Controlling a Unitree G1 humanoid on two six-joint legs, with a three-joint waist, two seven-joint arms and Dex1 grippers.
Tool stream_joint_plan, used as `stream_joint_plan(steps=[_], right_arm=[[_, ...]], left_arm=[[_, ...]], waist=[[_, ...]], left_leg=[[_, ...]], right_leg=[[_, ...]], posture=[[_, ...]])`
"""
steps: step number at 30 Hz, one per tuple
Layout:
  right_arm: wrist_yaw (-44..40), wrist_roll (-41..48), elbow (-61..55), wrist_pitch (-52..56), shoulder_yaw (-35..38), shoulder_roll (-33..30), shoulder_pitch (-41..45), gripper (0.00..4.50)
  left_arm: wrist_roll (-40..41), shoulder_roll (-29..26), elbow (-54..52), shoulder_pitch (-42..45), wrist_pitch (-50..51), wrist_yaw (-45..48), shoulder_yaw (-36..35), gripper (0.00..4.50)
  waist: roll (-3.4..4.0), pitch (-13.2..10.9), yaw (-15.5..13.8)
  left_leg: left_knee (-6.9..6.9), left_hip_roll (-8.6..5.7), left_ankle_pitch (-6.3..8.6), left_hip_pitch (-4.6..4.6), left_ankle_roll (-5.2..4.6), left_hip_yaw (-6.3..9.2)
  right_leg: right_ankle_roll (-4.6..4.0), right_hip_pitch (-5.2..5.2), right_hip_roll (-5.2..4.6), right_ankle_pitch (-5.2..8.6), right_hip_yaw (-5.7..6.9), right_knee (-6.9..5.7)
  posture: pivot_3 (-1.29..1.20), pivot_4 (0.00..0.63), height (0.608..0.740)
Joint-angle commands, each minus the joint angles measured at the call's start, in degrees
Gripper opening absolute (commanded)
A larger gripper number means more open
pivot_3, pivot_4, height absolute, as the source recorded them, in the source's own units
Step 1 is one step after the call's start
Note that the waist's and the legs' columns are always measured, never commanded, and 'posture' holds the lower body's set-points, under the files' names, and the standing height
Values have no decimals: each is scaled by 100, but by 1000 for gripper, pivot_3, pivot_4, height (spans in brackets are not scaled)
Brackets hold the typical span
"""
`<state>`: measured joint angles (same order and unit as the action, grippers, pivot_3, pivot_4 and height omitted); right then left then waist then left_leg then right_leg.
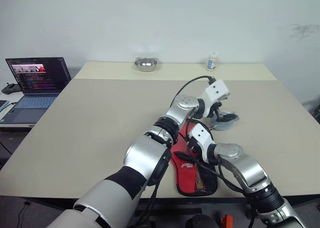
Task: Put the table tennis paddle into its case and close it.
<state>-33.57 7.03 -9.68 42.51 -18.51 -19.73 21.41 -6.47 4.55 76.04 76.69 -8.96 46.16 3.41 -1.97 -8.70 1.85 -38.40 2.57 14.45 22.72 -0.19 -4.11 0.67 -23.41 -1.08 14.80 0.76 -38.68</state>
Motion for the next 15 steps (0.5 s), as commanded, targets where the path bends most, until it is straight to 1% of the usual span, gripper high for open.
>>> stream_joint_plan(steps=[1, 6, 9, 12, 14, 15], right_arm=[[154, -64, 183, 491, 50, -129, -353, 4500], [210, 73, -524, 725, 194, -169, -499, 4500], [99, 293, -1337, 1002, 338, -360, -621, 4500], [-119, 716, -2271, 1433, 694, -683, -745, 4500], [-300, 1071, -2837, 1728, 1090, -981, -807, 4500], [-347, 1196, -3037, 1830, 1341, -1132, -795, 4500]], left_arm=[[385, -616, -273, -39, 149, 60, -442, 4487], [704, -1239, -474, -204, 399, 429, -766, 4487], [851, -1525, -641, -486, 604, 924, -831, 4487], [914, -1702, -1078, -926, 723, 1845, -638, 4487], [992, -1775, -1613, -1321, 901, 2569, -434, 4487], [1072, -1819, -1954, -1539, 1124, 2899, -336, 4487]], waist=[[-2, -6, -2], [-3, -6, -48], [-2, -5, -57], [-1, -10, -39], [2, -23, -42], [3, -23, -42]], left_leg=[[4, 0, 0, 0, 1, 0], [34, -3, -4, 17, 8, 1], [46, -8, -3, 30, 8, -1], [47, -10, 5, 37, 13, -11], [47, -9, 10, 51, 17, -8], [45, -9, 9, 72, 17, -6]], right_leg=[[0, -2, 0, 0, 0, 0], [8, -13, 2, 7, 10, 22], [9, -10, -3, 7, 11, 62], [9, -12, -5, 7, 3, 79], [7, -24, -5, 6, 6, 81], [2, -44, -5, 3, 8, 79]], posture=[[0, 150, 740], [0, 150, 740], [0, 150, 740], [0, 150, 740], [0, 150, 740], [0, 150, 740]])
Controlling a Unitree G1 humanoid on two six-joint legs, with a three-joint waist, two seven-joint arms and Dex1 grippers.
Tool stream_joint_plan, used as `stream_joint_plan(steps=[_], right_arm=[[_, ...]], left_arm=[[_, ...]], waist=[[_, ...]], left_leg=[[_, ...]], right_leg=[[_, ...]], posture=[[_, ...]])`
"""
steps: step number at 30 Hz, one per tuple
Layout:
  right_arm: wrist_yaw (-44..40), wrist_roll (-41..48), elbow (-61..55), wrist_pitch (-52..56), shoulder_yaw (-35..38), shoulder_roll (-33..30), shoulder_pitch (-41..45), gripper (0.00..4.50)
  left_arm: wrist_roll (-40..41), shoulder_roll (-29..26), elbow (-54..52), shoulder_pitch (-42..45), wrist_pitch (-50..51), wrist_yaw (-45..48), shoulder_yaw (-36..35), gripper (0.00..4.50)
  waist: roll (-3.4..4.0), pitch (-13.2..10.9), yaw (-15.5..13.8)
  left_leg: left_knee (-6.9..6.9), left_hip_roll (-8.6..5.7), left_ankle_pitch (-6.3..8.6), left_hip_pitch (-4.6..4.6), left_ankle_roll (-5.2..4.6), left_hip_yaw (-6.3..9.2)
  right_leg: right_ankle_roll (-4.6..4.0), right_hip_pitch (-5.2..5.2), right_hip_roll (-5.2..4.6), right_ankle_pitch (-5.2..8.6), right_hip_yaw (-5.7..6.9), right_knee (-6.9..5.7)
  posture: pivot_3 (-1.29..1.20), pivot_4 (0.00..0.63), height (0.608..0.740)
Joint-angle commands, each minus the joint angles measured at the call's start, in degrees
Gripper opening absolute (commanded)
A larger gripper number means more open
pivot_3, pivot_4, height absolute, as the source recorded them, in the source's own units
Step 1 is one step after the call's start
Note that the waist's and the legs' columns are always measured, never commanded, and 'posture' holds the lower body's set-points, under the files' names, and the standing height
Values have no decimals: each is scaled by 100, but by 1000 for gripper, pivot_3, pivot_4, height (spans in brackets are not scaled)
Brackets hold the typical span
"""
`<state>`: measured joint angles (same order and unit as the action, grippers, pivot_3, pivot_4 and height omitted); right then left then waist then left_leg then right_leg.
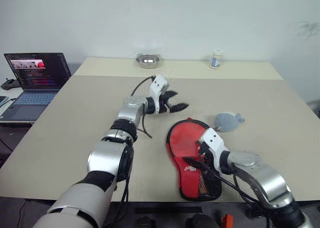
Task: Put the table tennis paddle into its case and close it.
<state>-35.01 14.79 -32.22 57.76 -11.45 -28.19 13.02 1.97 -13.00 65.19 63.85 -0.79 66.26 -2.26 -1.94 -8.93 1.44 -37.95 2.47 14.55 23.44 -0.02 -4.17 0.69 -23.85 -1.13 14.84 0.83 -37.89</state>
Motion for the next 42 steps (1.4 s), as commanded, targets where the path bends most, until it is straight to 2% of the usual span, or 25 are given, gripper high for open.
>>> stream_joint_plan(steps=[1, 3, 6, 10, 14, 17, 24, 34, 40, 42], right_arm=[[-223, 542, -920, 421, 869, -402, 73, 4500], [-251, 733, -1087, 592, 1330, -639, 142, 4500], [-214, 950, -1147, 781, 1875, -836, 205, 4500], [-197, 1113, -1100, 827, 2279, -1072, 171, 4500], [-87, 1048, -625, 587, 2557, -1240, 306, 4500], [75, 858, 103, 194, 2510, -1320, 773, 4500], [242, 590, 1675, -529, 2157, -1067, 1536, 4500], [227, 254, 4509, -1301, 1809, -618, 2485, 4500], [49, 602, 4581, -899, 1966, -463, 2506, 4500], [51, 666, 4514, -800, 1969, -442, 2452, 4101]], left_arm=[[303, -109, -1205, -448, 549, 1141, 319, 4487], [370, -206, -1823, -783, 803, 1440, 495, 4487], [447, -182, -2451, -1056, 1045, 1358, 620, 4487], [411, -136, -3087, -1402, 1274, 1328, 953, 4487], [266, -157, -3290, -1713, 1034, 1370, 1381, 4487], [226, 41, -2899, -1816, 846, 1216, 1530, 4487], [-29, 254, -2031, -1776, 214, 831, 1687, 4487], [54, 301, -2327, -2043, 350, 888, 1757, 4487], [24, 266, -2284, -2061, 324, 879, 1770, 4487], [16, 261, -2233, -2049, 300, 874, 1779, 4500]], waist=[[2, -2, 0], [2, -6, 0], [-3, -20, -6], [-2, -20, -10], [-2, -21, -11], [3, -25, -6], [5, -24, -16], [14, -18, -7], [30, -9, -11], [31, -9, -10]], left_leg=[[-4, 0, -1, 28, 1, -1], [-7, 2, -2, 43, 1, 6], [-7, 3, -1, 42, 1, 12], [-7, 1, -1, 37, 0, 17], [-7, 1, -1, 36, -1, 16], [-13, 1, -2, 35, -2, 13], [-14, -1, -6, 30, -9, 13], [-15, -2, -7, 25, -11, 3], [-12, -2, -7, 26, -11, 1], [-14, -2, -7, 25, -11, 1]], right_leg=[[-17, -29, 1, -10, -2, -9], [-18, -42, 4, -11, 1, -10], [-17, -40, 5, -10, 7, -11], [7, -32, 5, 4, 9, -13], [5, -31, 5, 2, 7, -12], [5, -32, 5, 2, 3, -17], [7, -27, 7, -1, 2, -18], [-17, -24, 6, -20, -6, -20], [-18, -25, 5, -21, -10, -17], [-17, -24, 5, -21, -9, -19]], posture=[[0, 150, 740], [0, 150, 740], [0, 150, 740], [0, 150, 740], [0, 150, 740], [0, 150, 740], [0, 150, 740], [0, 150, 740], [0, 150, 740], [0, 150, 740]])
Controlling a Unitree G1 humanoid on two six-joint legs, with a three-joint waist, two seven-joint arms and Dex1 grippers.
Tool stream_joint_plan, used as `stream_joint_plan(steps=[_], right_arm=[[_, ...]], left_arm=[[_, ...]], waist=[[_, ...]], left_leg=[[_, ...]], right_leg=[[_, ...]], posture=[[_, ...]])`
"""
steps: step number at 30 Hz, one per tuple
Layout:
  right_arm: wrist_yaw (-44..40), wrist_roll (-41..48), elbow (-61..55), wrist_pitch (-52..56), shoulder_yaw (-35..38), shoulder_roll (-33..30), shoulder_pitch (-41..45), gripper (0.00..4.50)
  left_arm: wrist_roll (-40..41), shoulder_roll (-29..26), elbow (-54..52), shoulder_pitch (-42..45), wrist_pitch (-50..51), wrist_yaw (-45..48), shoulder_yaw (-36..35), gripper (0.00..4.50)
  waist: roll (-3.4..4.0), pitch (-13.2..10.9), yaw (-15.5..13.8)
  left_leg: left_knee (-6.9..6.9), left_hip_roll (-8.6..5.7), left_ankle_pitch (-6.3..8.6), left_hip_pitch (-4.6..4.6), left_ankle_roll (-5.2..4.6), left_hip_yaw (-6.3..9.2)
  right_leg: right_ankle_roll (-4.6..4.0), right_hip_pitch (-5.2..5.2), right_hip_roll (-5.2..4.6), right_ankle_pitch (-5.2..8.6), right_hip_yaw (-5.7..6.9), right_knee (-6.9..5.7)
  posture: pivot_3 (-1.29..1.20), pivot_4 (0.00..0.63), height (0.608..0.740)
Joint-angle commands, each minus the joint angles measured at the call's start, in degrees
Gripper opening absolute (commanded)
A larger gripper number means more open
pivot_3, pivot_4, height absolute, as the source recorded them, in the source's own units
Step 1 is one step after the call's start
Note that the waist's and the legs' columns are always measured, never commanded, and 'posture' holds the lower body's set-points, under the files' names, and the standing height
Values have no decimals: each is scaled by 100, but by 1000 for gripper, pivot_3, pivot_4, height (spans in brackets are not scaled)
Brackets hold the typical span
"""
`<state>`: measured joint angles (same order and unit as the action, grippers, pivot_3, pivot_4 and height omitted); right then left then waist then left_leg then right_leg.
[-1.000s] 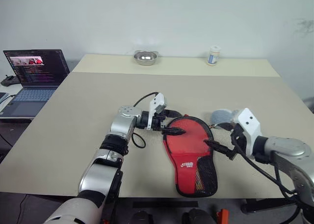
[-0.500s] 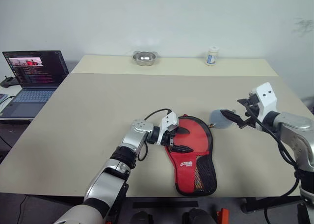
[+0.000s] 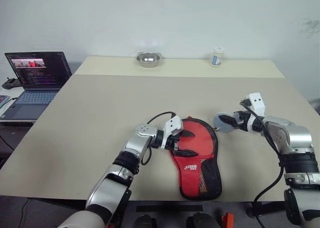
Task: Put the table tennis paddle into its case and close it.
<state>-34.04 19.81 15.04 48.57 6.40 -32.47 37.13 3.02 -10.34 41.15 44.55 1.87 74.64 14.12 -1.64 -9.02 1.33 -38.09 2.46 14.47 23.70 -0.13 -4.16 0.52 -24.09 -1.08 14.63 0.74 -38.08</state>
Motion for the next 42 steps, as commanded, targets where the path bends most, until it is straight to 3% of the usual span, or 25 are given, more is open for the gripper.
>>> stream_joint_plan(steps=[1, 9, 12, 14, 23, 29, 42], right_arm=[[-48, 172, -245, 144, 169, -8, 15, 3899], [-75, 313, -902, 487, -20, 84, -345, 1112], [-32, 206, -1132, 474, -145, 109, -505, 307], [59, 48, -1220, 318, -246, 97, -561, 40], [-59, -219, -2025, 353, -273, -709, -736, 27], [-483, 169, -3373, 947, -92, -1459, -1812, 25], [-503, 904, -4994, 1914, 631, -1830, -2743, 25]], left_arm=[[-94, -5, 201, -110, 18, 29, 145, 4500], [-180, 107, 481, -65, -171, -8, 230, 4500], [-226, 169, 648, -31, -268, -18, 259, 4500], [-270, 215, 803, -2, -350, -35, 273, 4500], [-419, 420, 1646, 183, -573, -247, 221, 4500], [-447, 631, 2008, 195, -562, -403, 218, 4500], [-789, 712, 2616, 307, -900, -457, 351, 4500]], waist=[[2, 1, 2], [16, 13, -2], [16, 14, -4], [16, 14, -6], [23, 23, -139], [20, 54, -231], [20, 133, -275]], left_leg=[[0, 0, 0, -1, 0, 0], [-1, 0, 0, -12, 0, 1], [-1, -1, 0, -26, -1, 0], [3, -1, 0, -53, -1, 1], [3, -9, 0, -78, -3, 0], [2, -12, 1, -79, -4, 9], [2, -17, 0, -81, -6, 20]], right_leg=[[0, 0, 0, 0, 0, -1], [1, 9, 0, 0, 0, -4], [3, 25, 0, -1, 0, -2], [8, 53, 0, 2, 2, 6], [32, 80, -8, 16, 0, 9], [33, 89, -11, 17, 7, 15], [34, 96, -14, 17, 15, 27]], posture=[[0, 150, 740], [0, 150, 740], [0, 150, 740], [0, 150, 740], [0, 150, 740], [0, 150, 740], [0, 150, 740]])
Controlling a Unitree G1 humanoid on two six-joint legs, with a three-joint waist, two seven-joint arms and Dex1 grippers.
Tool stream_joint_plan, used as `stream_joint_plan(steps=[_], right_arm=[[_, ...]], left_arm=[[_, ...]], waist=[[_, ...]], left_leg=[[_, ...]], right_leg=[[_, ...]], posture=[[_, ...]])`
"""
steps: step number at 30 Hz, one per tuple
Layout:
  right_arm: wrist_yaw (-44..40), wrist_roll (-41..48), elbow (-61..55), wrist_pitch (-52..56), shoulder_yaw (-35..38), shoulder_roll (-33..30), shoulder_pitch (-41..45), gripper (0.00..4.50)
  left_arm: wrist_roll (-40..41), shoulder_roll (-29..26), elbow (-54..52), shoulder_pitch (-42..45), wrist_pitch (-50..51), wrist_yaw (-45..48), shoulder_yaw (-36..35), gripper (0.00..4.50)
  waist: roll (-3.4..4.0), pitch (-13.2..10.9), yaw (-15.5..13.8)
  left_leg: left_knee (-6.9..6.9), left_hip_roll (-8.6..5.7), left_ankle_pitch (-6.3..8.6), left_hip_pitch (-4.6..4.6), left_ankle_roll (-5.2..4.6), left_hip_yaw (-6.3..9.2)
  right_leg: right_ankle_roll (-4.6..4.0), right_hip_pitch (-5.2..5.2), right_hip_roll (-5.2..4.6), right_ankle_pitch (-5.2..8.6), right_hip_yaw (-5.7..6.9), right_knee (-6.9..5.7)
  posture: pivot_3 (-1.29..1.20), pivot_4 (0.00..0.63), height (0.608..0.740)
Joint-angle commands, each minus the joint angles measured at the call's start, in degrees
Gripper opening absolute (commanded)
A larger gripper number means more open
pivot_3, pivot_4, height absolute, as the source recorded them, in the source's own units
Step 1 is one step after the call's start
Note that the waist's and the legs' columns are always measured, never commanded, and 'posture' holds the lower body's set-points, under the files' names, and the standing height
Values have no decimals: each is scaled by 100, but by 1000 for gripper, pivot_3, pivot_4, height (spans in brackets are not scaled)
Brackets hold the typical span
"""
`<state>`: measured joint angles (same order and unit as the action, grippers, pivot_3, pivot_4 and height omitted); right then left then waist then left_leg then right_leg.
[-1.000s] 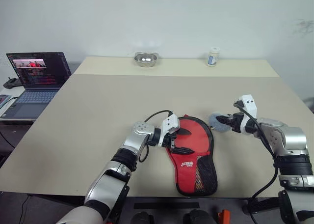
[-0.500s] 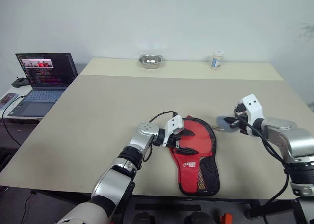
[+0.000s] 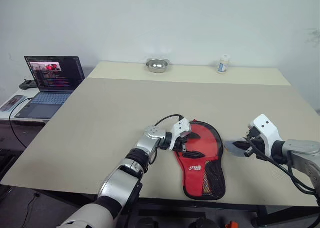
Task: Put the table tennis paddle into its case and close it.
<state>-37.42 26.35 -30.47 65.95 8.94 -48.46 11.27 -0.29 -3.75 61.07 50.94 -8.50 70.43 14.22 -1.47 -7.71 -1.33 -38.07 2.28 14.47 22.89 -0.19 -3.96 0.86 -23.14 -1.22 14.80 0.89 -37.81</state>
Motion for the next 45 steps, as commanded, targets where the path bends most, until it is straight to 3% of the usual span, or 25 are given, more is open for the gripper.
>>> stream_joint_plan(steps=[1, 16, 19, 30, 37, 42, 43, 45], right_arm=[[-226, 361, -612, 260, 475, -303, -283, 25], [-587, 1500, -2554, 602, 1206, -575, -2431, 21], [-741, 1640, -2814, 518, 1410, -674, -2993, 16], [-820, 2759, -2953, -881, 2146, -1177, -5162, 10], [-294, 3399, -2953, -1583, 2099, -1704, -5660, 9], [325, 3828, -2953, -1611, 2001, -1990, -5434, 9], [411, 3936, -2953, -1600, 1996, -2044, -5373, 718], [523, 4202, -2953, -1556, 2051, -2144, -5282, 1204]], left_arm=[[-479, 62, 646, -331, 123, -40, 339, 4500], [-601, 213, 702, -398, 119, -23, 321, 4500], [-613, 237, 706, -392, 120, -24, 315, 4500], [-666, 280, 716, -385, 107, -36, 309, 4500], [-683, 299, 706, -388, 103, -52, 299, 4500], [-695, 297, 685, -405, 86, -53, 310, 4500], [-696, 299, 678, -409, 84, -52, 311, 4500], [-698, 306, 667, -418, 78, -51, 317, 4500]], waist=[[1, 3, -11], [10, 38, -21], [10, 42, -50], [-5, 43, -38], [-4, 43, -39], [-5, 42, -39], [-5, 42, -37], [-5, 41, -36]], left_leg=[[0, -1, 0, 1, 0, 2], [14, 1, 7, -9, -6, 84], [14, -22, 18, -6, -13, 119], [13, -70, 38, -12, -35, 168], [15, -70, 38, -19, -33, 204], [15, -71, 39, -19, -32, 209], [15, -70, 39, -19, -32, 209], [15, -70, 39, -20, -32, 210]], right_leg=[[0, 1, -2, 0, 3, 3], [-31, 83, -10, 22, 91, 92], [-5, 91, -30, 35, 123, 93], [34, 145, -105, 62, 171, 104], [24, 167, -107, 73, 207, 111], [23, 171, -109, 75, 212, 114], [23, 172, -109, 75, 213, 114], [22, 172, -110, 75, 214, 114]], posture=[[0, 150, 740], [0, 150, 740], [0, 150, 740], [0, 150, 740], [0, 150, 740], [0, 150, 740], [0, 150, 740], [0, 150, 740]])
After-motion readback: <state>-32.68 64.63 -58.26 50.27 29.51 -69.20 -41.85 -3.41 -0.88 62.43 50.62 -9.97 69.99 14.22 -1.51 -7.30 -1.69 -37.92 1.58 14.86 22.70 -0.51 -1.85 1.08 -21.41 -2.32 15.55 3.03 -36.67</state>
